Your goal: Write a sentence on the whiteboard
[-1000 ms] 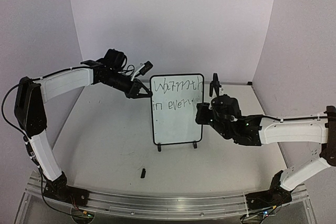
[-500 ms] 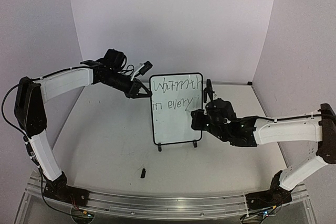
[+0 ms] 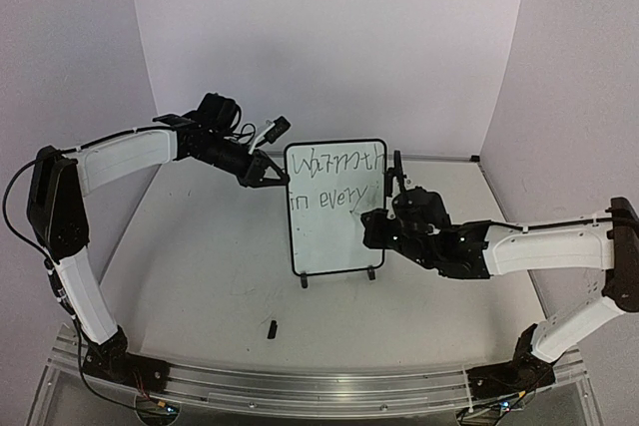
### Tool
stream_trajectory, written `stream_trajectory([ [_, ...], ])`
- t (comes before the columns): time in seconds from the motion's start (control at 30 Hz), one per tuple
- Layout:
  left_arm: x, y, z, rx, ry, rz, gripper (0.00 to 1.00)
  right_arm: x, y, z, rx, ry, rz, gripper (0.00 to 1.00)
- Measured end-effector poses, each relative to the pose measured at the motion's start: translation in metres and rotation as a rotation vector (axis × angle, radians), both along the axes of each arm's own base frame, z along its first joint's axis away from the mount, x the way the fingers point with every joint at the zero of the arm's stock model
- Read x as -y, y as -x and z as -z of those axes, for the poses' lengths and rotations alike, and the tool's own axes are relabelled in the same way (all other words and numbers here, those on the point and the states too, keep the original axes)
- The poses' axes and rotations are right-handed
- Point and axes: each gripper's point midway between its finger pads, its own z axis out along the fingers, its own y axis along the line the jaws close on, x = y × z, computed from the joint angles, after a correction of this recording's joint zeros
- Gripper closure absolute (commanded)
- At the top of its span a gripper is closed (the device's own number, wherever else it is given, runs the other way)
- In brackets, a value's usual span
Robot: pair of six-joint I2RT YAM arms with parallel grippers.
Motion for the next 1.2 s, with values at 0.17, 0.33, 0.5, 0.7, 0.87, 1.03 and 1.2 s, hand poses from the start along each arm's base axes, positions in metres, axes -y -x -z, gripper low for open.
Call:
stream_trajectory([
  [0.17, 0.000, 0.001, -0.001, 0.004, 0.000, 0.004, 1.00, 0.005, 0.009, -0.020, 0.021, -0.051, -0.035, 1.00],
  [0.33, 0.000, 0.001, -0.001, 0.004, 0.000, 0.004, 1.00, 0.002, 0.021, -0.043, 0.036, -0.113, -0.096, 1.00],
  [0.5, 0.000, 0.001, -0.001, 0.004, 0.000, 0.004, 1.00, -0.023, 0.038, -0.039, 0.019, -0.111, -0.262, 1.00],
  [0.7, 0.000, 0.003, -0.001, 0.007, 0.000, 0.006, 1.00, -0.070, 0.061, -0.007, -0.024, -0.059, -0.428, 1.00],
  [0.87, 0.000, 0.005, -0.002, 0.010, 0.000, 0.009, 1.00, -0.098, 0.063, 0.014, -0.036, -0.049, -0.456, 1.00],
  [1.03, 0.000, 0.005, -0.002, 0.013, 0.000, 0.010, 1.00, -0.111, 0.051, 0.020, -0.026, -0.053, -0.427, 1.00],
  [1.2, 0.000, 0.005, -0.002, 0.017, -0.001, 0.013, 1.00, -0.118, 0.037, 0.015, -0.002, -0.068, -0.376, 1.00],
])
